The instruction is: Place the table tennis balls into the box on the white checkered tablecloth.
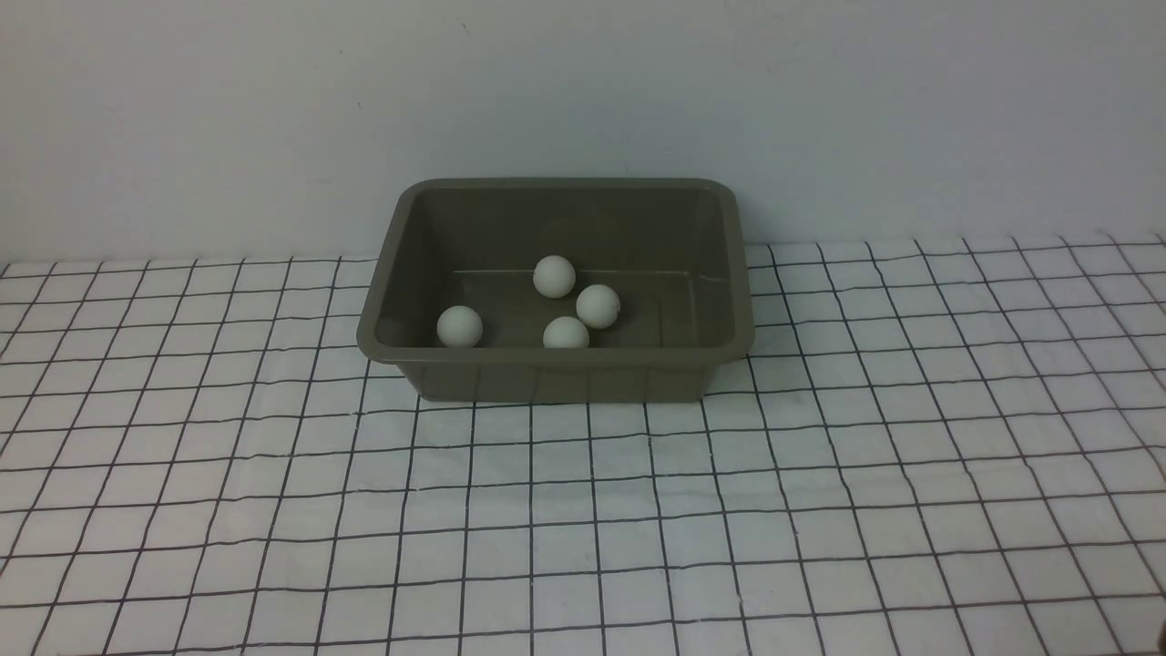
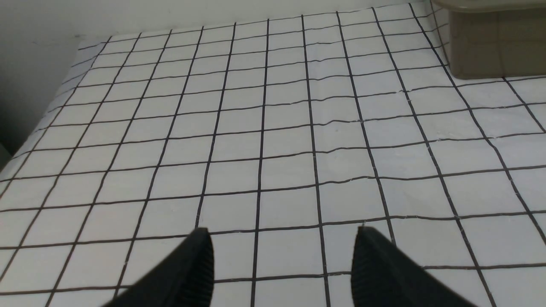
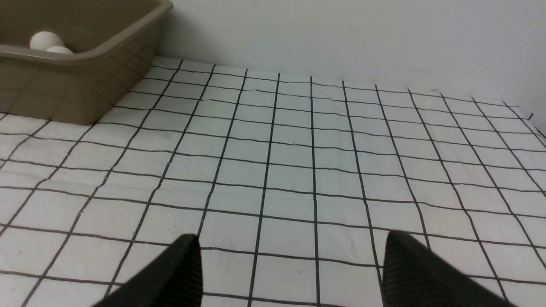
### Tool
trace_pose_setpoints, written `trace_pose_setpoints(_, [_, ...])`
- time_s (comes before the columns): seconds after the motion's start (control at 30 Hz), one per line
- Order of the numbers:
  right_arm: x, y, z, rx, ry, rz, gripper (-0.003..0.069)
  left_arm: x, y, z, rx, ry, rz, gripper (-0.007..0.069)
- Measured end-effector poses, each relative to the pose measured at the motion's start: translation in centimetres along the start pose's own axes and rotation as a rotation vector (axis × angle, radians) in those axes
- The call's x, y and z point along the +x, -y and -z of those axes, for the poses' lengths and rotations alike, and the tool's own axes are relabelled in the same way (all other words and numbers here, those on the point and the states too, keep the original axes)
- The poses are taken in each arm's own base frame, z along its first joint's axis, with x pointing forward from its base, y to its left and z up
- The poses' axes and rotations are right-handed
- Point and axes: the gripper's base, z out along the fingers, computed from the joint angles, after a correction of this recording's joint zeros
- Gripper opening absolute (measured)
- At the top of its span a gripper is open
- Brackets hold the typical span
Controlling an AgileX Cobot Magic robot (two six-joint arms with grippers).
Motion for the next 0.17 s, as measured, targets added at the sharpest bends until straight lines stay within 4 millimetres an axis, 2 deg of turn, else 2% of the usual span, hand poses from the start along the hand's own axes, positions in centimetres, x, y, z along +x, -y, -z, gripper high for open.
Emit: trace_pose_setpoints(0.17, [0.00,0.00,0.00,0.000,0.000,0.000,0.0514,0.00,0.00,0.00,0.000,0.000,0.000,0.0395])
